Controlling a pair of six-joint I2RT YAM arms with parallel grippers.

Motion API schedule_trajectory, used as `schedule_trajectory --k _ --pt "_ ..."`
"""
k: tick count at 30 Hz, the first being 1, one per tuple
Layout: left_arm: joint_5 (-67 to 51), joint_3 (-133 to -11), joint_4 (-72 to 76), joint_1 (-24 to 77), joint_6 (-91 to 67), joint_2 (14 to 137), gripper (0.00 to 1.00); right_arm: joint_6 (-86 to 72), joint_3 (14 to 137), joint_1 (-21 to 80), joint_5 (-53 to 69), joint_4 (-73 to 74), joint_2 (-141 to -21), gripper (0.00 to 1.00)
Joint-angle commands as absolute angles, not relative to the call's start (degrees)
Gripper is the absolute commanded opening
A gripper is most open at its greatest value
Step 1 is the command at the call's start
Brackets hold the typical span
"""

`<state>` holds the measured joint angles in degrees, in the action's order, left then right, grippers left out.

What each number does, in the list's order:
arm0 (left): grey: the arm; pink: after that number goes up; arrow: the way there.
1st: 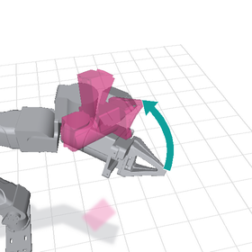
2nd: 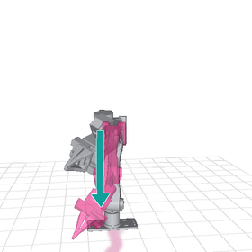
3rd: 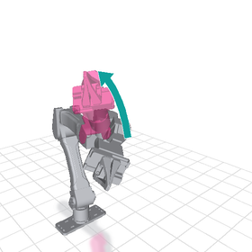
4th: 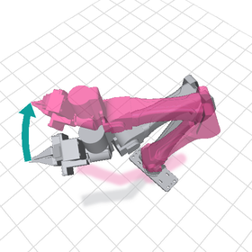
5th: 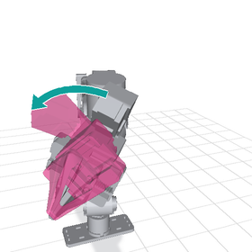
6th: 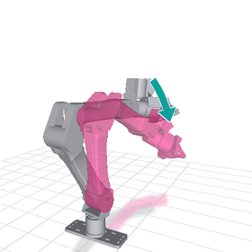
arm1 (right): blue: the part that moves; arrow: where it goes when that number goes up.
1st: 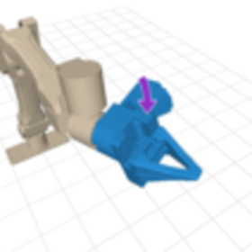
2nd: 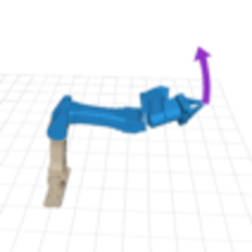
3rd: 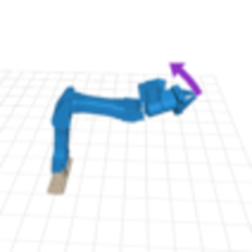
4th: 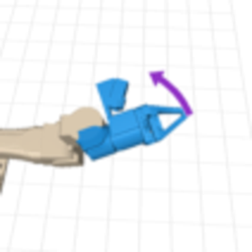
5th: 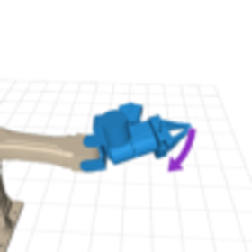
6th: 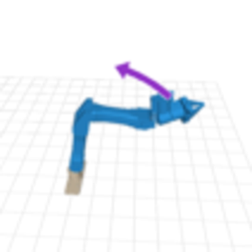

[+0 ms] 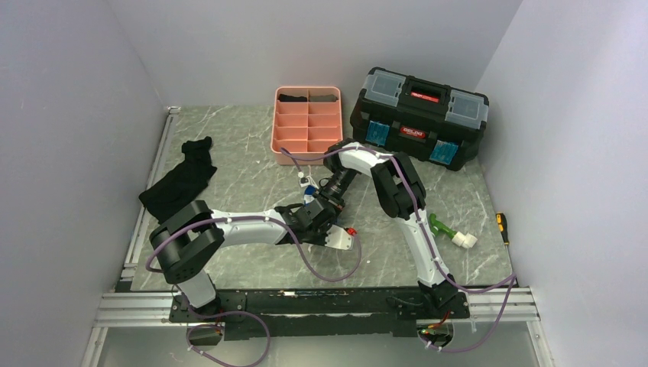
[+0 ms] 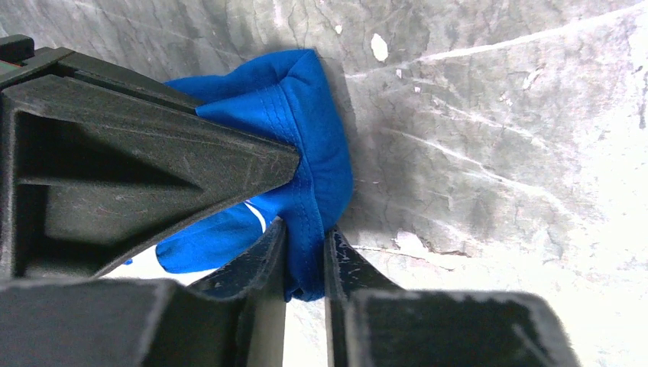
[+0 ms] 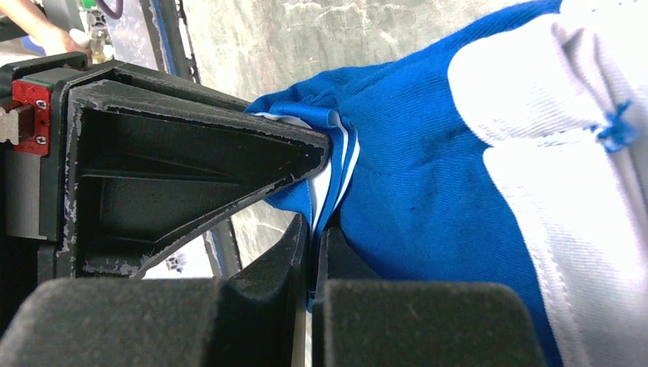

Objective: Roll the underwear
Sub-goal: Roll the underwear to the center of the board.

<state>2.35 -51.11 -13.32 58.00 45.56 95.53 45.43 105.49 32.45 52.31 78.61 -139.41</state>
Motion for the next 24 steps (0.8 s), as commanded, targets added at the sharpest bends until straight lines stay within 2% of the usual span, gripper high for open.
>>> schedule_trajectory --k 1,6,10,17,24 --pt "-0.86 -50.92 -17.16 57.57 44.21 98.30 0.13 47.24 105.56 32.77 51.20 75.96 -140.81 0.01" --pt "-0.39 -50.98 -17.96 57.48 45.00 99.45 0.00 47.27 105.52 32.65 51.54 76.16 -140.38 0.07" --pt "-1.59 -51.29 -19.50 56.92 45.49 100.16 0.00 47.20 105.68 32.45 51.83 76.35 -140.12 0.13" --pt "-4.77 -53.15 -23.14 55.42 45.75 100.81 0.00 46.79 105.88 31.71 52.34 76.66 -138.46 0.31" --pt "-6.60 -53.68 -24.74 54.24 46.23 100.59 0.00 46.60 105.96 30.44 52.30 77.14 -136.43 0.45"
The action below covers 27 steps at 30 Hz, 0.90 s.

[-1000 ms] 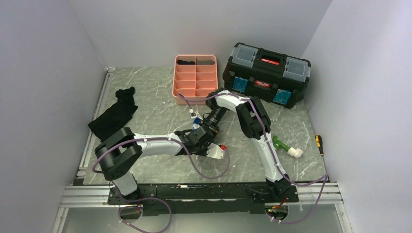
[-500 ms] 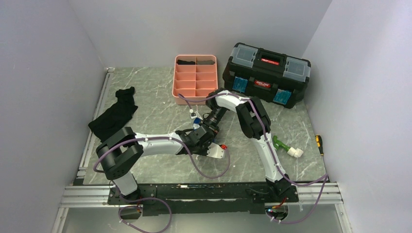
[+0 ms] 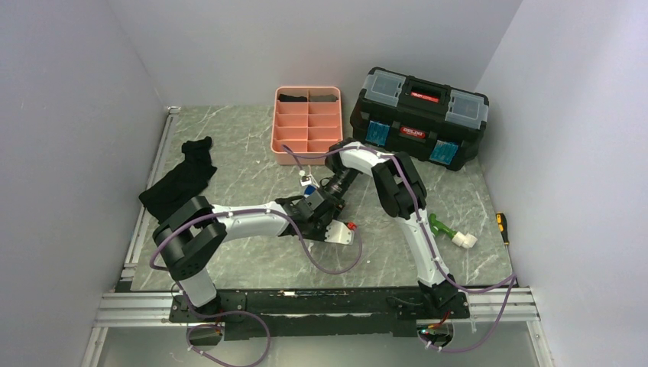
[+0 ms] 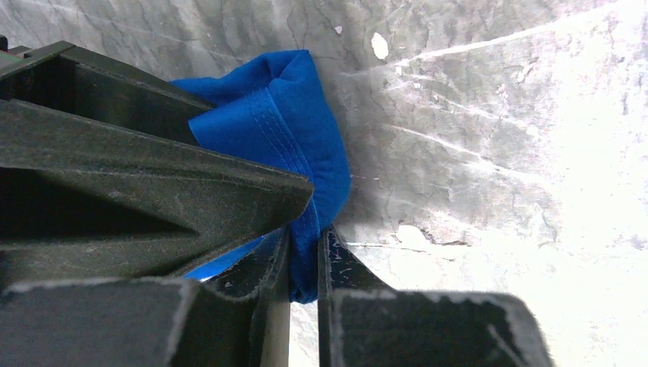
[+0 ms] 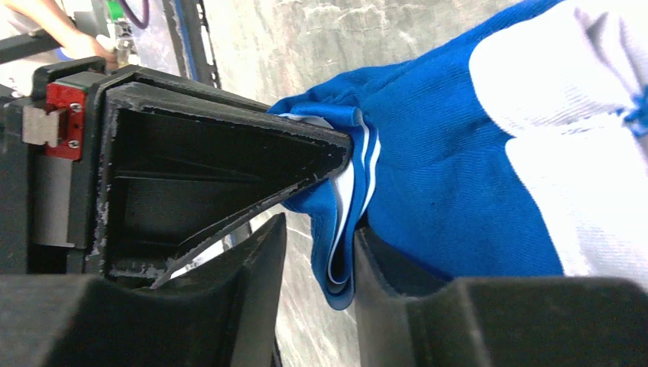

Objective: Roll the underwear
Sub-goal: Roll the underwear to the center of the board.

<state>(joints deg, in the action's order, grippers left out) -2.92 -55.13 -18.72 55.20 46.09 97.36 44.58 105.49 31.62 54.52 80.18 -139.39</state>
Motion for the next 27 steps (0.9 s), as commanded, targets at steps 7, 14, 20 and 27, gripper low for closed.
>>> schedule_trajectory --k 7,14,20,27 --pt "-8.57 -54.09 -25.91 53.21 46.85 100.02 0.00 47.04 103.93 27.68 51.08 77.73 -132.52 0.51" --pt "-10.54 -54.80 -27.20 52.41 47.37 99.79 0.00 47.64 100.89 24.43 51.17 77.36 -127.92 0.54" --pt "-12.78 -56.96 -29.48 50.99 47.49 100.56 0.00 44.97 95.48 20.95 50.04 72.51 -121.57 0.54" --pt "-21.64 -64.06 -37.87 46.85 47.72 104.05 0.00 38.58 89.57 14.73 49.11 64.44 -112.62 0.54"
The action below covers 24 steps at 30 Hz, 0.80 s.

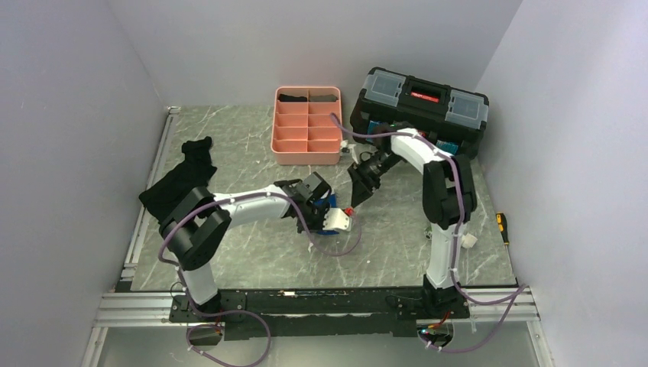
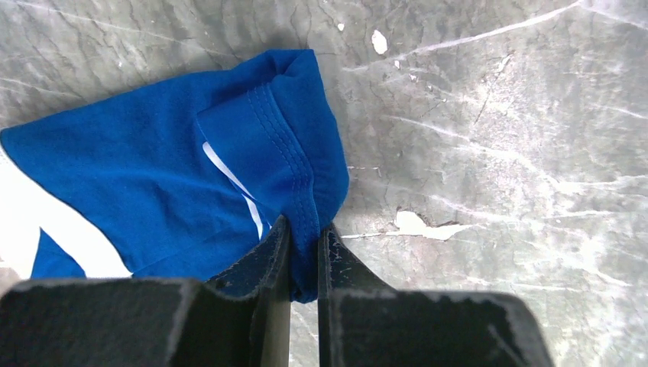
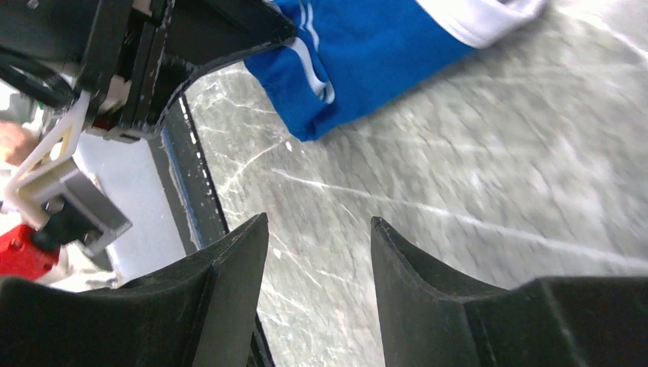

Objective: Roll the underwear
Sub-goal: Roll the underwear to the center of the board.

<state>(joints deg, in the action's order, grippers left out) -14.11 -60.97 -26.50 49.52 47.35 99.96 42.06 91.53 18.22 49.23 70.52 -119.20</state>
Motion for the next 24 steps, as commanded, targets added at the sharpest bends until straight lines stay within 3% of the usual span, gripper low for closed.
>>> schedule_trajectory --k 1,20,24 --pt "-23.15 -65.27 -39.49 45.86 47.97 105.31 0.00 38.06 88.88 13.81 49.19 63.76 -111.52 0.54" --pt "-52.05 -99.08 -76.49 30.36 54.73 131.44 0.00 33.98 74.03 13.02 49.11 48.74 -92.42 0.58" --pt "-53.59 -101.67 -78.12 29.27 53.46 134.77 0.00 34.25 72.58 14.72 48.36 46.69 -90.19 0.58"
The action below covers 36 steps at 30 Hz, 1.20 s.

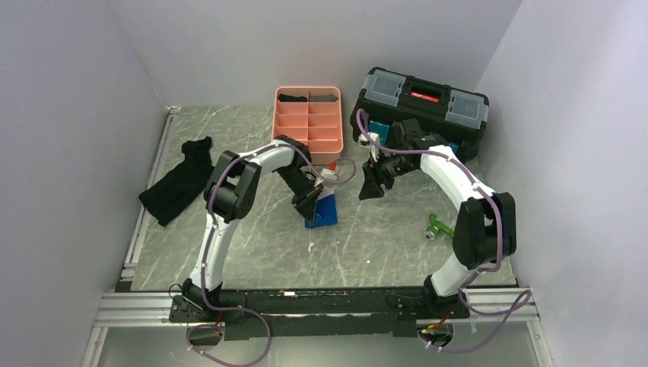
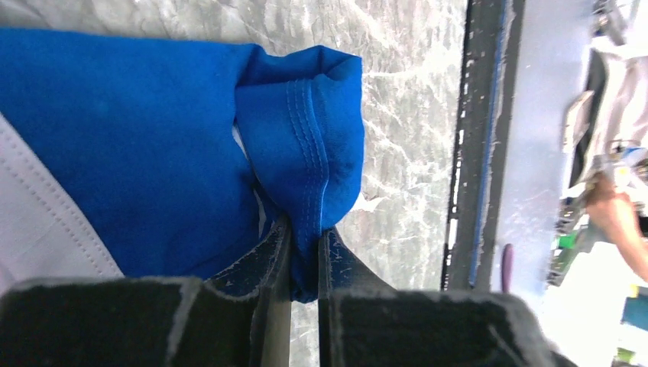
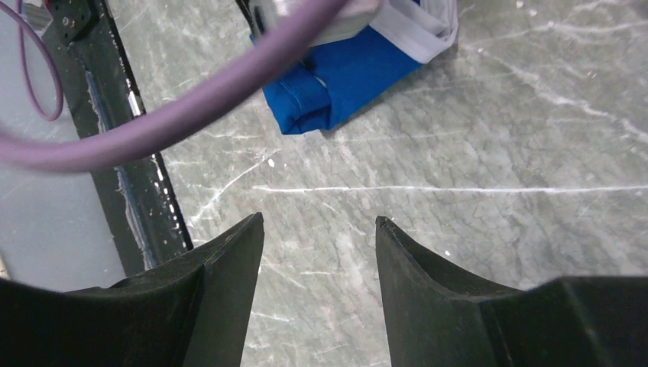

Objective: Roll the underwear
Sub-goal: Roll the underwear to the center of the board.

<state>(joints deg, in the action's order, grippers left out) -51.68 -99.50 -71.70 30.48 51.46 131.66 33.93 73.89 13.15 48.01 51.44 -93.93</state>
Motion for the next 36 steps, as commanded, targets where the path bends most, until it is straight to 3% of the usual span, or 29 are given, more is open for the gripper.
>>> schedule_trajectory --k 1,14,29,36 --pt "-53.39 -101.61 -77.53 29.13 52.63 135.17 0.00 34.22 71.86 15.46 47.80 45.83 -89.53 0.58" --pt "-56.00 -108.30 -82.96 28.22 49.66 141.90 0.00 34.57 61.60 33.49 31.63 33.41 -82.39 0.59" --pt "-56.43 -111.35 -86.27 28.14 49.34 145.34 0.00 39.39 66.26 42.61 21.80 31.64 -92.46 0.60" --pt "-55.76 -107.19 -83.37 28.06 48.55 142.68 0.00 40.84 66.42 45.33 19.95 30.64 -95.50 0.60"
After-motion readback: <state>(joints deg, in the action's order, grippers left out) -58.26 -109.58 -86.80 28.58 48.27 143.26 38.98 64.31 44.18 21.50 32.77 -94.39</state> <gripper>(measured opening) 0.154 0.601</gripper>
